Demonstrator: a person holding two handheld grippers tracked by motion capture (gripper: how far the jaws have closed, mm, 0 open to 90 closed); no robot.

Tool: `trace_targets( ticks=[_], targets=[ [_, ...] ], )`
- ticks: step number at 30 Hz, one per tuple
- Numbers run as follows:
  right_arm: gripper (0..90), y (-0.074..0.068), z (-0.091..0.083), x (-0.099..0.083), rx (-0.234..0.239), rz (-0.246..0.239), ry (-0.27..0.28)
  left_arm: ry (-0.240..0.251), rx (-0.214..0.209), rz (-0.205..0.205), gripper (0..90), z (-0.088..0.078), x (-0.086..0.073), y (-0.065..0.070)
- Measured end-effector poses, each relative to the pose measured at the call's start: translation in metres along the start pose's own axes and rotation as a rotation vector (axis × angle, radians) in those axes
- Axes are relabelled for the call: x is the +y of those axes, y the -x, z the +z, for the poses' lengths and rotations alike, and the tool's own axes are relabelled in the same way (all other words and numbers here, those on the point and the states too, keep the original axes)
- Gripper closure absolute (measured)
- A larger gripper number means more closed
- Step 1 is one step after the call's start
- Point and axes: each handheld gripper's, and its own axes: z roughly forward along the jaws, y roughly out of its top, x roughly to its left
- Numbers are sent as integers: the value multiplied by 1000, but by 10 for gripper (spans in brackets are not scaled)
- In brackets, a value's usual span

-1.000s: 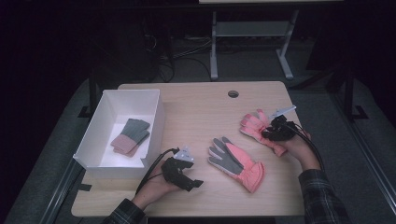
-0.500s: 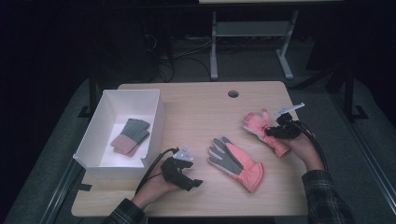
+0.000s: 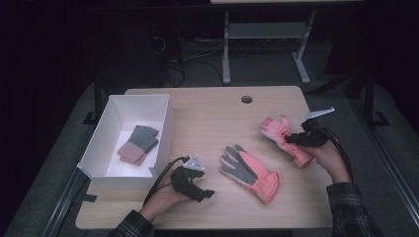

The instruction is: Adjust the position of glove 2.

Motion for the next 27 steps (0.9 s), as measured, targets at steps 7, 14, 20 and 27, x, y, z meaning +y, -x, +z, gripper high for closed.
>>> trace_targets(
  ticks=[7, 14, 20, 27],
  targets=[
    [812, -11, -11, 0, 23, -5, 11, 4, 2, 1, 184, -1, 0, 0],
    [812, -22, -22, 2, 52, -14, 31, 3, 3, -1, 185, 0, 0, 0],
    [809, -37, -28, 5, 88, -29, 44, 5, 3, -2, 184, -1, 0, 0],
    [806, -59, -30, 10, 115, -64, 35, 0, 7, 12, 184, -2, 0, -1]
  ],
)
